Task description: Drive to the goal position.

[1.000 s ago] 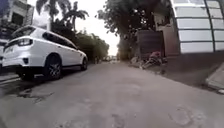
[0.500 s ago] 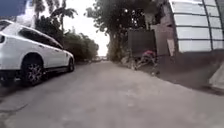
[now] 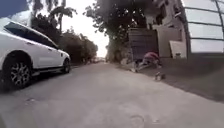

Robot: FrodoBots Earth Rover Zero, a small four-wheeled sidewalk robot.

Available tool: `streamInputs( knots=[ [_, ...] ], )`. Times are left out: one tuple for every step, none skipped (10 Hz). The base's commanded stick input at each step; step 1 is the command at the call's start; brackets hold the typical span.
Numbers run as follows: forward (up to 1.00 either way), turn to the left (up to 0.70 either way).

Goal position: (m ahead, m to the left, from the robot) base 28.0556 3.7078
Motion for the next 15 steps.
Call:
streamInputs(
  knots=[
    [1.00,0.04],
    [1.00,0.04],
    [1.00,-0.19],
    [1.00,-0.36],
    [1.00,-0.36],
    [1.00,-0.36],
    [1.00,-0.36],
    [1.00,-0.36],
    [1.00,-0.36],
    [1.00,-0.36],
    [1.00,-0.36],
    [1.00,-0.36],
    [1.00,-0.32],
    [1.00,0.01],
    [1.00,0.04]
  ],
)
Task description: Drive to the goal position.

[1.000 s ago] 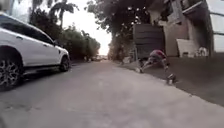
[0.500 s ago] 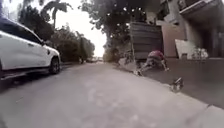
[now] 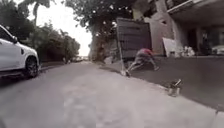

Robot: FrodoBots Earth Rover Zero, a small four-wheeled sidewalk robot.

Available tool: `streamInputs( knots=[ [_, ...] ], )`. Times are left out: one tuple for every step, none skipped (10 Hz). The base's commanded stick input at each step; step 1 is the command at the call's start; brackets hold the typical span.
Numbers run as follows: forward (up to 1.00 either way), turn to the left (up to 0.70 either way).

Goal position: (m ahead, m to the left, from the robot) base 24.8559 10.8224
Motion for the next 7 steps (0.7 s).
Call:
streamInputs(
  knots=[
    [1.00,0.04],
    [1.00,0.12],
    [1.00,0.44],
    [1.00,0.44],
    [1.00,0.44],
    [1.00,0.44],
    [1.00,0.44]
  ],
)
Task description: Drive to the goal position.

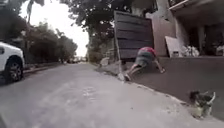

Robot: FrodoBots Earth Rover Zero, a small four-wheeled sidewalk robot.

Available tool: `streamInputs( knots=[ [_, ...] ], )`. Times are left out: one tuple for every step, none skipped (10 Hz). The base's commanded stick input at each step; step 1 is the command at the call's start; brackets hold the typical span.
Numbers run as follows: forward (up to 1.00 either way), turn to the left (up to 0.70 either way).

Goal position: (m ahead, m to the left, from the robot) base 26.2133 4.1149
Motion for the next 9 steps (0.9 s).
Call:
streamInputs(
  knots=[
    [1.00,0.44],
    [1.00,0.44],
    [1.00,0.44],
    [1.00,0.44],
    [1.00,0.44],
    [1.00,0.44],
    [1.00,0.24],
    [1.00,0.04],
    [1.00,0.04]
  ],
)
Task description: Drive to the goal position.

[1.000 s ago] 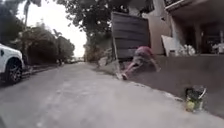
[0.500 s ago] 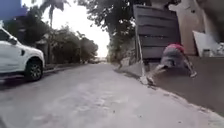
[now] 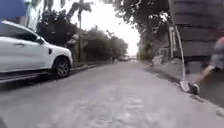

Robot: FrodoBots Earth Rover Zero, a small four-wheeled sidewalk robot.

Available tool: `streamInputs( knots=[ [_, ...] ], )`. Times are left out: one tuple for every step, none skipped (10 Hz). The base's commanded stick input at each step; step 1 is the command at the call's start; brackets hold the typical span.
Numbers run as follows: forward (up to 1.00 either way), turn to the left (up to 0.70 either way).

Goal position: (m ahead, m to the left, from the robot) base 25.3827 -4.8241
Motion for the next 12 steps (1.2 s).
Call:
streamInputs(
  knots=[
    [1.00,0.04],
    [1.00,-0.18],
    [1.00,-0.36],
    [1.00,-0.36],
    [1.00,-0.36],
    [1.00,-0.36],
    [1.00,-0.36],
    [1.00,-0.36],
    [1.00,-0.36],
    [1.00,-0.36],
    [1.00,-0.36],
    [1.00,-0.34]
  ],
)
